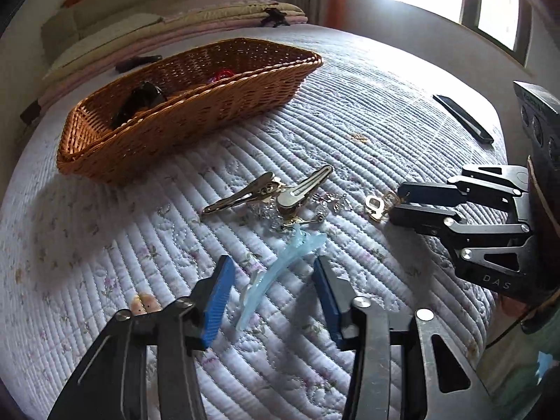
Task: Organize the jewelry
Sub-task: 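Grasp the blue hair clip with the left tool while the right tool grasps gold rings, then drop the blue hair clip and gold rings into the basket, open both tools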
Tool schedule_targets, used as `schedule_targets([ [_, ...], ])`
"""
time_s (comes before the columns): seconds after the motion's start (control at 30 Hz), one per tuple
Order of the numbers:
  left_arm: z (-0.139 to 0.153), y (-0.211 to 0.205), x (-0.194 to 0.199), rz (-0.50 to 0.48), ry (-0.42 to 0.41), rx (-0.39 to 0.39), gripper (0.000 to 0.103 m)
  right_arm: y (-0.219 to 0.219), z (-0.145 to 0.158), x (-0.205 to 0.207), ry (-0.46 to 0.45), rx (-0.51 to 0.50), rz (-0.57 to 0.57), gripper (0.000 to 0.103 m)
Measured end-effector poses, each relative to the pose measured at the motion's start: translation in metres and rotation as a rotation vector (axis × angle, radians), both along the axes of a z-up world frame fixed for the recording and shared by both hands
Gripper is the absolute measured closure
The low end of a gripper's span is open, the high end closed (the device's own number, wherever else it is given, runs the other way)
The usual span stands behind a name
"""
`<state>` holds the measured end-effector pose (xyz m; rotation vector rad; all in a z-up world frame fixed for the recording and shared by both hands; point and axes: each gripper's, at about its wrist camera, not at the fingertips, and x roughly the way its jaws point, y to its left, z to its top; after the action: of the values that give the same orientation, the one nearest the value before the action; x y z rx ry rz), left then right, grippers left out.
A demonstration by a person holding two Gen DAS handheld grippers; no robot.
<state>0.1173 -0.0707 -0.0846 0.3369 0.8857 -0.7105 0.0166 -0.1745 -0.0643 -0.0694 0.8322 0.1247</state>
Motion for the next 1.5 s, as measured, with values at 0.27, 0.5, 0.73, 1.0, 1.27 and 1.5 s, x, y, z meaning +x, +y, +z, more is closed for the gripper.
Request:
schedule_targets([
  [0.27, 0.002, 0.012, -0.02, 0.21, 0.049, -0.059, 0.095, 0.002, -0.001, -0.004, -0.006, 0.007, 0.02, 0.079],
  [0.5, -0.004, 0.021, -0.034, 0.337, 0.063, -0.136, 0.095, 0.007, -0.003, -0.006, -0.011, -0.008, 0.023, 0.09],
  [0.73, 0.006, 0.041, -0.041, 0.344, 0.014, -0.215, 0.095, 0.001, 0.004, -0.013, -0.038, 0.032, -0.011, 0.091],
  [1.0, 0.059, 0.074, -0.044, 0.382, -0.103, -0.319, 0.095, -0.007, 0.063, -0.019, -0.171, 0.079, -0.028, 0.091],
  [1.27, 0.151, 0.088, 0.001, 0.415, -0.255, -0.45, 0.095, -0.001, 0.161, 0.03, -0.379, 0.09, -0.004, 0.091],
  [1.5, 0.143, 0.053, 0.082, 0.416, -0.213, -0.479, 0.095, -0.004, 0.173, 0.13, -0.348, 0.136, -0.031, 0.091],
])
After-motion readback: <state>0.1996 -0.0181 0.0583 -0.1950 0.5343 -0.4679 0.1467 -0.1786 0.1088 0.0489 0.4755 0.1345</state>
